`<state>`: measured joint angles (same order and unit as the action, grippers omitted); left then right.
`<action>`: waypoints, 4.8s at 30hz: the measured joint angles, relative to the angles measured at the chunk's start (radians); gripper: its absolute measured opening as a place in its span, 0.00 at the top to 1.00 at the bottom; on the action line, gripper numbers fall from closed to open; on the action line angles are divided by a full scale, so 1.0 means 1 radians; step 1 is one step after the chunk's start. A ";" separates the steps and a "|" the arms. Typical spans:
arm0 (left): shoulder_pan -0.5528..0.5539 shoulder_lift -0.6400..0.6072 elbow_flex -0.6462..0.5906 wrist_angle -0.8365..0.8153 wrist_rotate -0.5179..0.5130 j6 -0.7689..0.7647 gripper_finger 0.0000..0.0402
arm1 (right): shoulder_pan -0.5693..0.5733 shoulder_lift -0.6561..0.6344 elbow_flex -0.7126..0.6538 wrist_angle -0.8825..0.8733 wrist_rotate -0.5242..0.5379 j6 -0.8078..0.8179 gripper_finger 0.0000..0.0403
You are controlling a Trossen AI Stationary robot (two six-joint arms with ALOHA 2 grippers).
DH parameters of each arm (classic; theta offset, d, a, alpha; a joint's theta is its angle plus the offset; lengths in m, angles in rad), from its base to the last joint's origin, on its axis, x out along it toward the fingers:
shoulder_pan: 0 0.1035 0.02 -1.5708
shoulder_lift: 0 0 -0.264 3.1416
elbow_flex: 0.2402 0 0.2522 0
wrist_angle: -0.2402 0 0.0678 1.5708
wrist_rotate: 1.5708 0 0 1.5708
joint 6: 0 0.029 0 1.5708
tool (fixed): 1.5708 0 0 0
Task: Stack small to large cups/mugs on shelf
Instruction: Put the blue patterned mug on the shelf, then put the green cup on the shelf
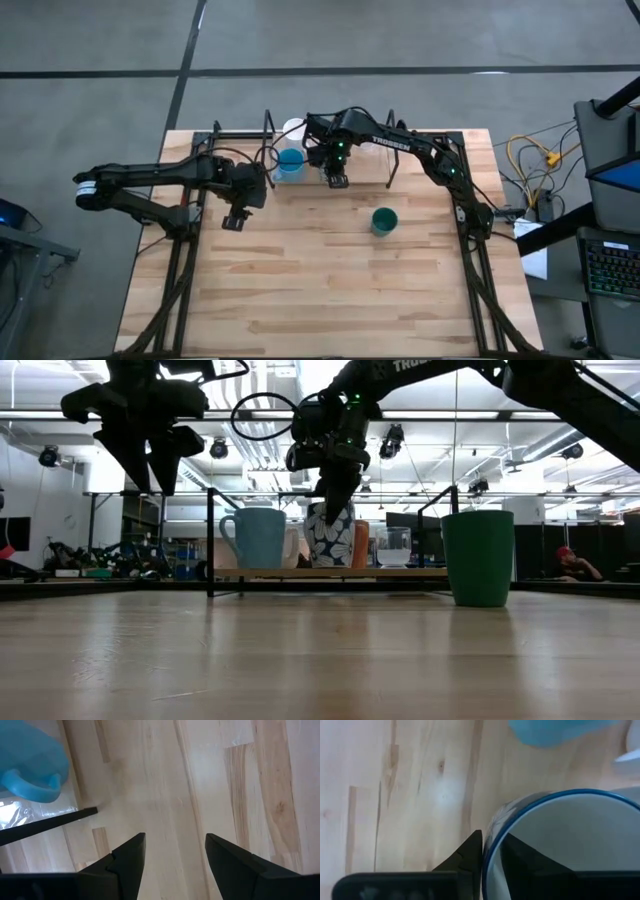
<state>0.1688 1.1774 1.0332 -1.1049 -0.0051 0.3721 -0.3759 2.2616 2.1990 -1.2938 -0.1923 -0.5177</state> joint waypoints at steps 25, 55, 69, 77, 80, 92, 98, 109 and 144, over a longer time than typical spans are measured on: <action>0.002 0.000 0.000 -0.003 -0.044 -0.023 0.52 | 0.040 -0.090 0.157 -0.177 0.055 0.183 0.69; 0.002 -0.115 -0.012 0.044 -0.105 -0.050 0.52 | 0.354 -0.652 -0.716 -0.165 0.088 0.707 0.37; -0.017 0.354 0.322 0.235 -0.029 0.262 0.52 | 0.619 -1.130 -1.003 0.012 0.177 1.057 0.35; -0.146 0.663 0.656 0.229 -0.031 0.536 0.52 | 0.696 -1.244 -1.115 0.061 0.205 1.095 0.34; -0.206 0.747 0.769 0.212 -0.033 0.636 0.52 | 0.699 -1.255 -1.154 0.075 0.204 1.095 0.35; -0.201 0.999 1.107 0.173 -0.256 0.873 0.52 | 0.699 -1.259 -1.222 0.079 0.186 1.068 0.33; -0.153 1.044 1.193 0.169 -0.050 0.846 0.52 | 0.699 -1.268 -1.189 0.073 0.186 1.029 0.33; -0.180 1.097 1.188 0.164 0.031 0.888 0.52 | 0.699 -1.268 -1.141 0.074 0.192 0.977 0.33; -0.162 1.188 1.173 0.121 -0.009 0.894 0.96 | 0.699 -1.268 -1.173 0.098 0.195 0.970 0.32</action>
<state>0.0070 2.3656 2.2059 -0.9843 -0.0145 1.2665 0.3229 0.9936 1.0260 -1.1962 0.0025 0.4519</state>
